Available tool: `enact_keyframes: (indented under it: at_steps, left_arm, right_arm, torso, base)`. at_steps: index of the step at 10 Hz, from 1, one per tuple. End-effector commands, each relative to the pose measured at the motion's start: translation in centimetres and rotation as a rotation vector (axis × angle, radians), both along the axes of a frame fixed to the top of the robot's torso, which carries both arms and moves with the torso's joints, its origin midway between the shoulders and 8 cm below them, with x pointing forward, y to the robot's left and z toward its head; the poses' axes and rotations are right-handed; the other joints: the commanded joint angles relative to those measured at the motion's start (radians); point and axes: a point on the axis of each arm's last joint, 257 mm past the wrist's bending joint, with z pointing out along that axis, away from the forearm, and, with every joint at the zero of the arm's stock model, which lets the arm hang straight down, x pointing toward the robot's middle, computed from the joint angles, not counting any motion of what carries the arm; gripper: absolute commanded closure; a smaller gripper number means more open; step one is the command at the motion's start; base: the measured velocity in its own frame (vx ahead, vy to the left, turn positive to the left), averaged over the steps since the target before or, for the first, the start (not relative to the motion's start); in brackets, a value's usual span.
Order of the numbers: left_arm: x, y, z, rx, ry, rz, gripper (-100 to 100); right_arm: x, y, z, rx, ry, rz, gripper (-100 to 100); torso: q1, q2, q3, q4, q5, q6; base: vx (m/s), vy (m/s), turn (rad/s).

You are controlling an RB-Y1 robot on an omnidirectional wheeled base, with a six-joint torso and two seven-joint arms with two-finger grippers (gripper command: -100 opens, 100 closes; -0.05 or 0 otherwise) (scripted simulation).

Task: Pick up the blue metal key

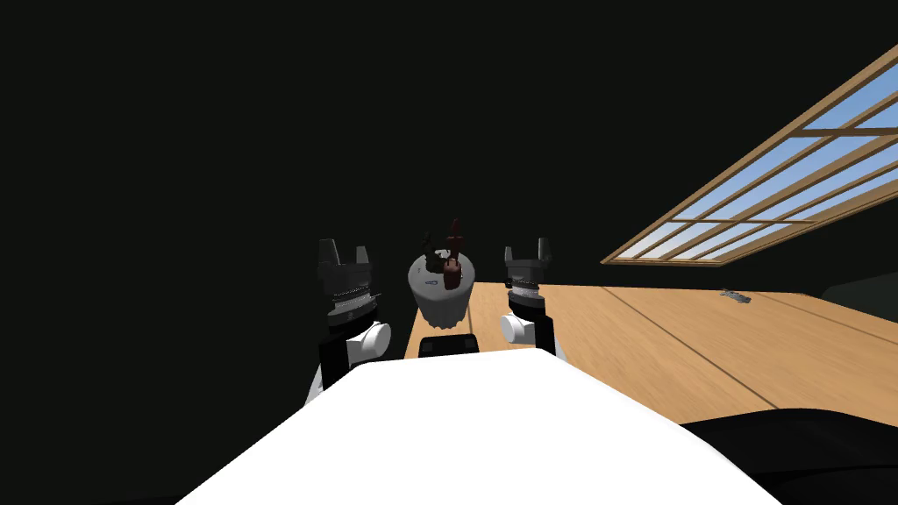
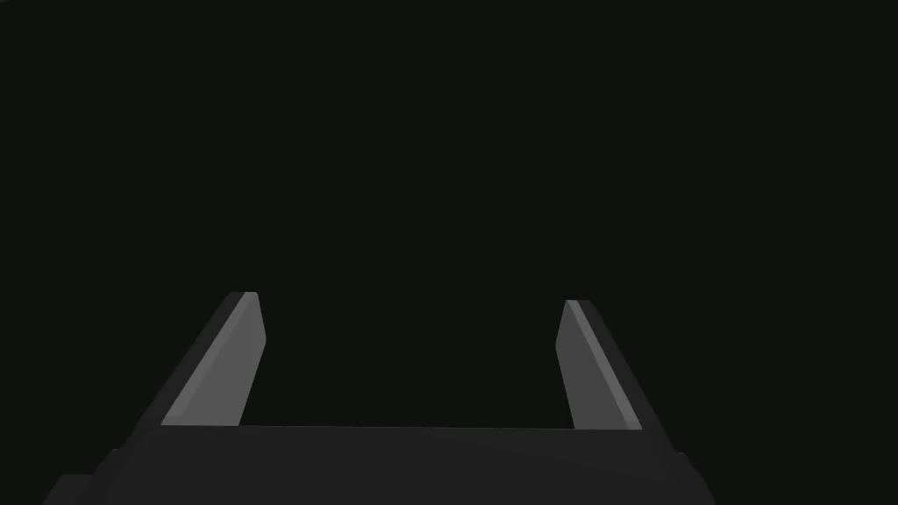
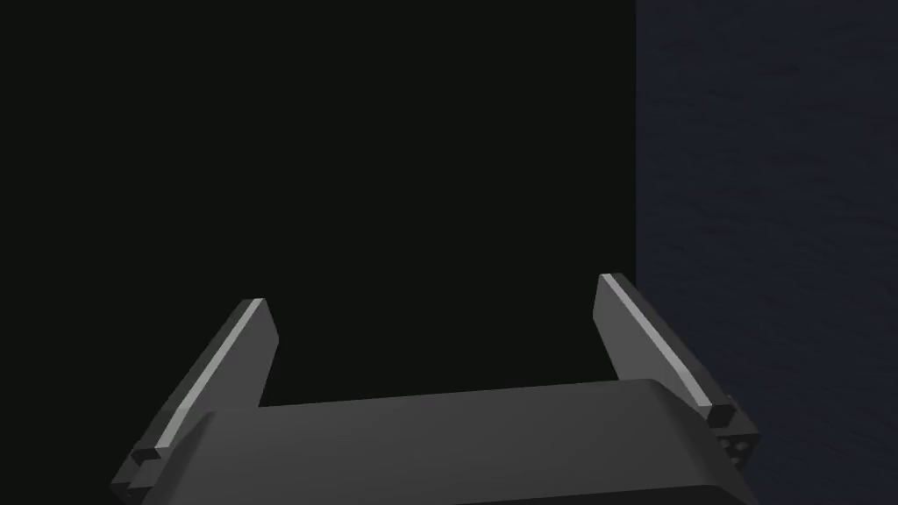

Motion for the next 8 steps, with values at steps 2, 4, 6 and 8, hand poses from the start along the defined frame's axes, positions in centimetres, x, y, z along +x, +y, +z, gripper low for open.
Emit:
enact_keyframes:
  at_steps: [2, 4, 6, 8]
  left_arm:
    - [1.6, -0.6, -1.3, 0.016, 0.037, -0.041, -100]
    - [3.3, -1.1, -2.8, 0.021, 0.075, -0.074, -100]
    - [5.3, -1.5, -4.4, 0.019, 0.117, -0.109, -100]
    - [6.6, -1.6, -5.7, 0.015, 0.151, -0.125, -100]
  right_arm:
    - [0.0, 0.0, 0.0, 0.000, 0.000, 0.000, 0]
    - [0.0, 0.0, 0.0, 0.000, 0.000, 0.000, 0]
    - [0.0, 0.0, 0.0, 0.000, 0.000, 0.000, 0]
    - [0.0, 0.0, 0.0, 0.000, 0.000, 0.000, 0]
  torso:
    - [-0.001, 0.000, 0.000, 0.000, 0.000, 0.000]
    - [-0.003, 0.000, 0.000, 0.000, -0.001, 0.000]
    - [-0.004, 0.000, 0.000, 0.000, -0.001, 0.000]
    - [-0.004, 0.000, 0.000, 0.000, -0.001, 0.000]
  base:
    - [-0.012, -0.027, 0.029]
    - [-0.007, -0.056, 0.029]
    - [-0.017, -0.062, 0.038]
    - [-0.013, -0.047, 0.025]
